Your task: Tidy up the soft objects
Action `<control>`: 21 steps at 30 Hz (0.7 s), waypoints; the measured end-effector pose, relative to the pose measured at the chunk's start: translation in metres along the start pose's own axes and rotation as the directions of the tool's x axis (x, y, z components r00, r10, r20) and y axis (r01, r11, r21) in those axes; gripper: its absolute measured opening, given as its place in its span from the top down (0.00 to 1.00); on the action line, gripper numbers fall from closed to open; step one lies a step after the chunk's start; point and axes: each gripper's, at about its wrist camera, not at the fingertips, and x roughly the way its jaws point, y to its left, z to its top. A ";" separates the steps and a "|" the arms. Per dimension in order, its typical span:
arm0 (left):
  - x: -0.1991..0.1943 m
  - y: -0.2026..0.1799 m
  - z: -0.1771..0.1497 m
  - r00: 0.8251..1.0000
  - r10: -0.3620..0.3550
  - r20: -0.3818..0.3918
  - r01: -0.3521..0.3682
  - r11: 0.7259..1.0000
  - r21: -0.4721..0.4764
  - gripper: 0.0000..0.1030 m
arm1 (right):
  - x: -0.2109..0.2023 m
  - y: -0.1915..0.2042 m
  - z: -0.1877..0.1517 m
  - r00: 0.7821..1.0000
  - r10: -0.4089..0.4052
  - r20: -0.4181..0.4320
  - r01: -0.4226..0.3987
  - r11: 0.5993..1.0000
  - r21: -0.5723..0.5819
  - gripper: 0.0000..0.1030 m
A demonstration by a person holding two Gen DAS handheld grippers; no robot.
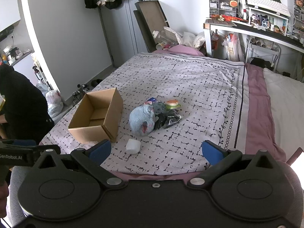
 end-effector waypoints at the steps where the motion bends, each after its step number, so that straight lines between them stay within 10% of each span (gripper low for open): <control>1: 0.000 0.000 0.000 1.000 -0.001 0.000 0.001 1.000 0.001 0.01 | 0.000 0.001 0.000 1.000 0.001 0.000 -0.001 1.000 0.000 0.00; 21: -0.002 -0.006 -0.001 1.000 -0.001 0.002 0.001 1.000 0.018 0.01 | -0.001 -0.001 0.003 1.000 -0.010 -0.004 0.010 1.000 0.002 0.00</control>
